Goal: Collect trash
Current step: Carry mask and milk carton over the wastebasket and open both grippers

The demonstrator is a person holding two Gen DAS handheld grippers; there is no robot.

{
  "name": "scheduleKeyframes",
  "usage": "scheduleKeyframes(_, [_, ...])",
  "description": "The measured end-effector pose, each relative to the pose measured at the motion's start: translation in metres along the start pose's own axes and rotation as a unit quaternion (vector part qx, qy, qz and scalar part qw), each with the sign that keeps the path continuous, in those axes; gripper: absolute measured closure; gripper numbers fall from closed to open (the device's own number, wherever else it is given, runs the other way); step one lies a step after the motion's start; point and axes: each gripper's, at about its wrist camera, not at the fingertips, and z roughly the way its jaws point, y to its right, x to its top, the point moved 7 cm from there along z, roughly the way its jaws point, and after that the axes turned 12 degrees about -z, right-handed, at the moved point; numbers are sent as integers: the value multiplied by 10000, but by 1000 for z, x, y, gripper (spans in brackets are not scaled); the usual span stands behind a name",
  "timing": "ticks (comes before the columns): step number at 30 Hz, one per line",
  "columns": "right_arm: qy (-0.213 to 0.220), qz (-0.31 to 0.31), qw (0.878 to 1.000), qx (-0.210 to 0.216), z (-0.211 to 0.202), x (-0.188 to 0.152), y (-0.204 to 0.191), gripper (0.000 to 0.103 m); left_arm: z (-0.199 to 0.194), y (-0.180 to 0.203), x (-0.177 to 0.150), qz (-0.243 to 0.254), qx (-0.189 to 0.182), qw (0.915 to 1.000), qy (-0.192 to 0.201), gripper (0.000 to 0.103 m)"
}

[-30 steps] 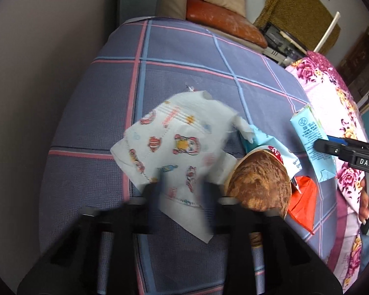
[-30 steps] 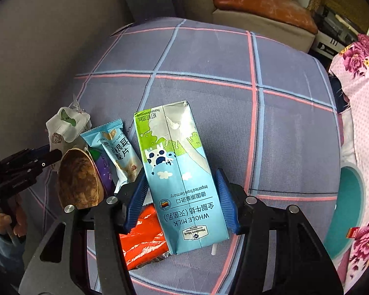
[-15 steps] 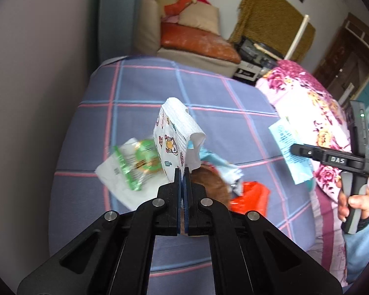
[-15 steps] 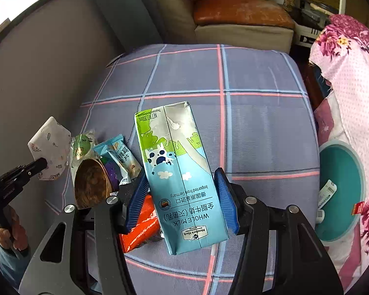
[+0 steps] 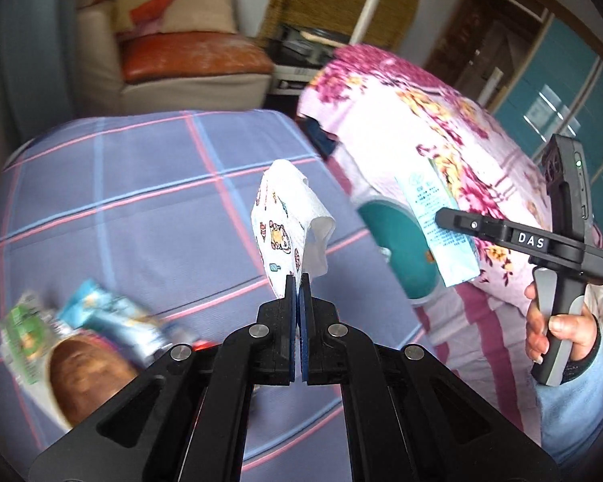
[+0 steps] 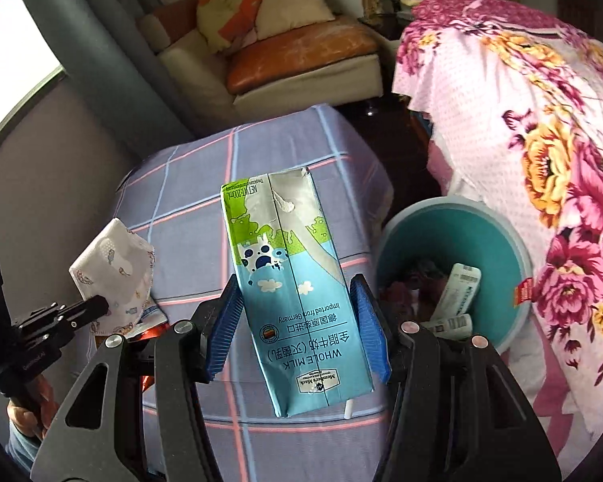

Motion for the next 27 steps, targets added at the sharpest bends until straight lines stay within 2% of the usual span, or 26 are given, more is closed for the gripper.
scheduleKeyframes(6, [141,576,9978,-307,-17,-12,74,51,60,73,0,456,-291,9978,-375,101])
scheduleKeyframes(13, [72,924,9943,-522,-14,-22,124,51,113,138,-6,827,-438,9929,-737,101])
scheduleKeyframes(19, [-27,1028,9930,-586,-10,-28,140,51,141,156,-10,925,-479,9899,-957,101])
scheduleKeyframes(27, [-63,1099,9916,-681,-8,-30,150,51,157,163,-10,968,-439,9884,-1084,99])
